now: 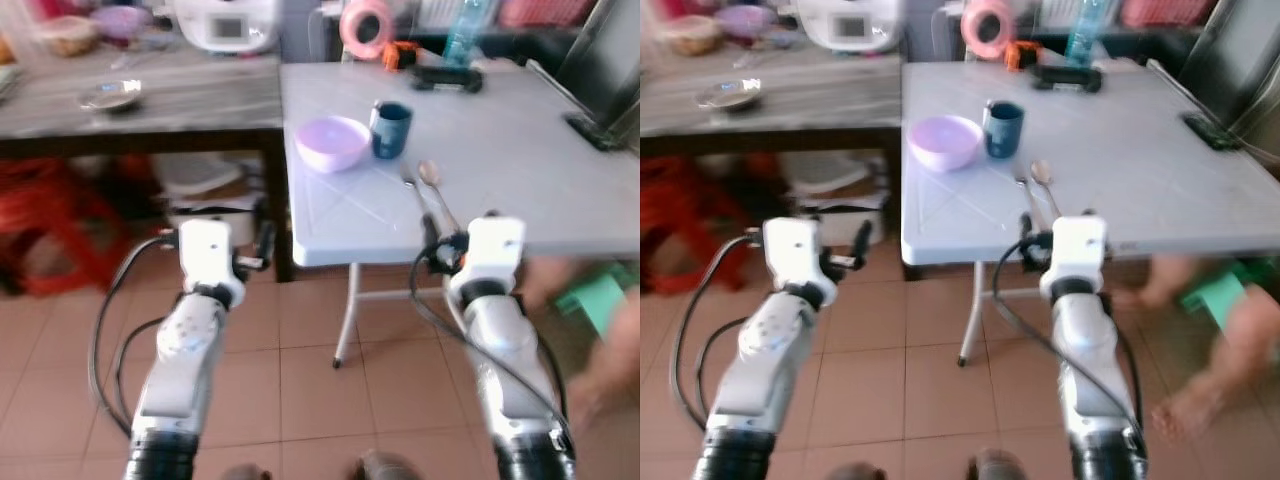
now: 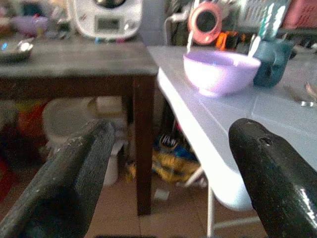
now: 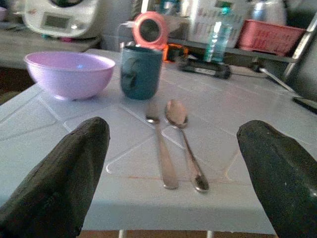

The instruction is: Setting the table

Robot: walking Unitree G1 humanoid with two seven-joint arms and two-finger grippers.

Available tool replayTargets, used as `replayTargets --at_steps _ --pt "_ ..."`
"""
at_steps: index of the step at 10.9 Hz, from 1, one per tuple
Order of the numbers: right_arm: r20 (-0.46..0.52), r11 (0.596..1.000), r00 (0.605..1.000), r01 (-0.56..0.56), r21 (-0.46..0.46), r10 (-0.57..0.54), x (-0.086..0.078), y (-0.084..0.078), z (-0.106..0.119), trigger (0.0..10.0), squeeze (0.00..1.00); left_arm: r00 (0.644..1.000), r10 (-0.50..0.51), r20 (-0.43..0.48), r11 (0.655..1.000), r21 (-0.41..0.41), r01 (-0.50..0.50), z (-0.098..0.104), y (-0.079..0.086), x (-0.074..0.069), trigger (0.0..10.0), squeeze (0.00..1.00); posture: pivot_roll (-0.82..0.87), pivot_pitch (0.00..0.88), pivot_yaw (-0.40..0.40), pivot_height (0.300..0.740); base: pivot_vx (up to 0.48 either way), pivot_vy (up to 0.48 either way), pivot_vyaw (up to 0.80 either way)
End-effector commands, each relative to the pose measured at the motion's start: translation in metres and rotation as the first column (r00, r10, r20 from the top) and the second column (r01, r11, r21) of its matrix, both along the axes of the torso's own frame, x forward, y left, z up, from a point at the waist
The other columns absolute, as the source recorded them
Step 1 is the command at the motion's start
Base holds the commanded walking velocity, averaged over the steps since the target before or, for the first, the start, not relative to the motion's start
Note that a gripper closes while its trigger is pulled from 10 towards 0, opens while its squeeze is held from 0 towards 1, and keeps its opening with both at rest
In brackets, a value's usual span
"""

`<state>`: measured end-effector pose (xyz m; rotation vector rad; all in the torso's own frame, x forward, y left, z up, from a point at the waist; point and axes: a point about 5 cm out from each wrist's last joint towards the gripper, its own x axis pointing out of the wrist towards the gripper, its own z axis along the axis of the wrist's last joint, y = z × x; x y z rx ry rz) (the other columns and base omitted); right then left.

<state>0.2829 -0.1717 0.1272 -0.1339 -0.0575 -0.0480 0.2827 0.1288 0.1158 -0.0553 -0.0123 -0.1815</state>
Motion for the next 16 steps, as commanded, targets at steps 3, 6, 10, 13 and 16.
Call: replayTargets --at_steps 3,6,10,13,16 --pt "0.037 1.000 0.999 0.002 0.014 -0.002 0.005 0.000 0.009 10.0 0.00 0.997 -0.056 0.062 0.998 -0.013 0.057 0.013 -0.009 0.008 10.0 0.00 -0.06 0.000 0.017 0.740 0.216 0.000 0.00" --pt "0.045 1.000 0.999 0.016 0.002 -0.016 0.006 -0.003 0.011 10.0 0.00 0.997 -0.053 0.056 0.999 -0.003 0.053 0.011 -0.004 0.009 10.0 0.00 -0.06 0.000 0.016 0.740 0.398 0.000 0.00" --pt "0.051 1.000 0.999 0.008 0.003 -0.008 0.007 0.000 0.012 10.0 0.00 0.994 -0.080 0.076 0.997 -0.016 0.081 0.014 -0.012 0.010 10.0 0.00 -0.06 0.000 0.018 0.740 0.420 0.000 0.00" --pt "0.069 0.999 0.997 -0.027 -0.034 0.029 0.007 0.005 0.014 10.0 0.00 0.994 -0.079 0.076 0.997 -0.016 0.081 0.014 -0.012 0.009 10.0 0.00 -0.06 0.000 0.020 0.740 0.399 0.000 0.00" --pt "0.086 0.995 0.993 -0.081 -0.055 0.085 0.005 0.012 0.017 10.0 0.00 0.994 -0.077 0.072 0.997 -0.011 0.078 0.013 -0.012 0.008 10.0 0.00 -0.07 0.000 0.018 0.740 0.340 0.000 0.52"
